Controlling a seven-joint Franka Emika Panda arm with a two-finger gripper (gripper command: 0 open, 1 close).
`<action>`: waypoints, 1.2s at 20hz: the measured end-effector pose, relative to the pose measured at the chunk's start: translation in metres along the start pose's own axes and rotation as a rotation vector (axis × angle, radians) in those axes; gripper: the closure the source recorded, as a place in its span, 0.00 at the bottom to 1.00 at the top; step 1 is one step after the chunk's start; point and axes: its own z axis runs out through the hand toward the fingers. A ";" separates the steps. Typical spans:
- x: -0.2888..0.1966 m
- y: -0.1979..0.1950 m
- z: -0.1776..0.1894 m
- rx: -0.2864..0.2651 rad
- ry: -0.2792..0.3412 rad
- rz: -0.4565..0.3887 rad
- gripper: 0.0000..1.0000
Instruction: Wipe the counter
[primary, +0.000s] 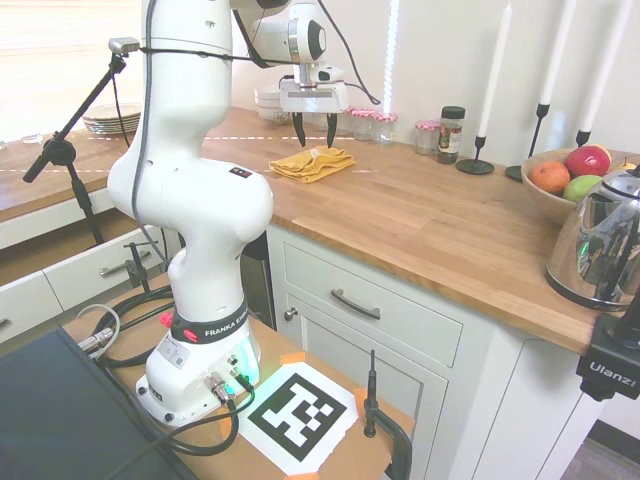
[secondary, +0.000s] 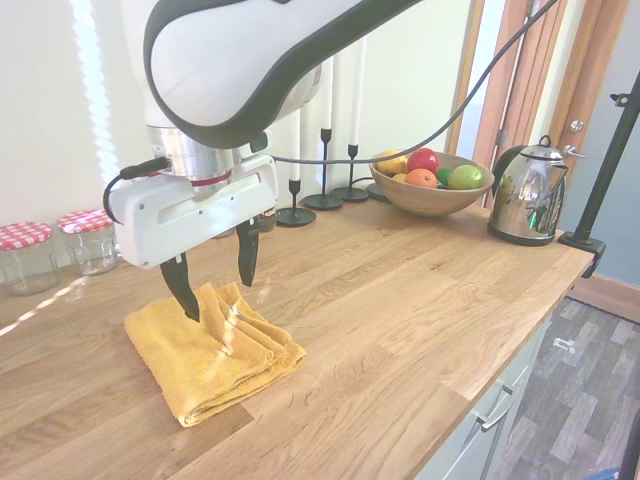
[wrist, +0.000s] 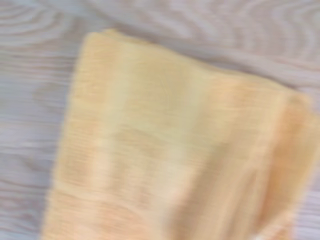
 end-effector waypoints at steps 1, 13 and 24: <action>-0.002 -0.005 0.003 -0.006 0.000 -0.002 0.00; 0.016 -0.036 0.048 -0.076 -0.031 -0.002 1.00; 0.020 -0.038 0.051 -0.070 -0.056 0.010 1.00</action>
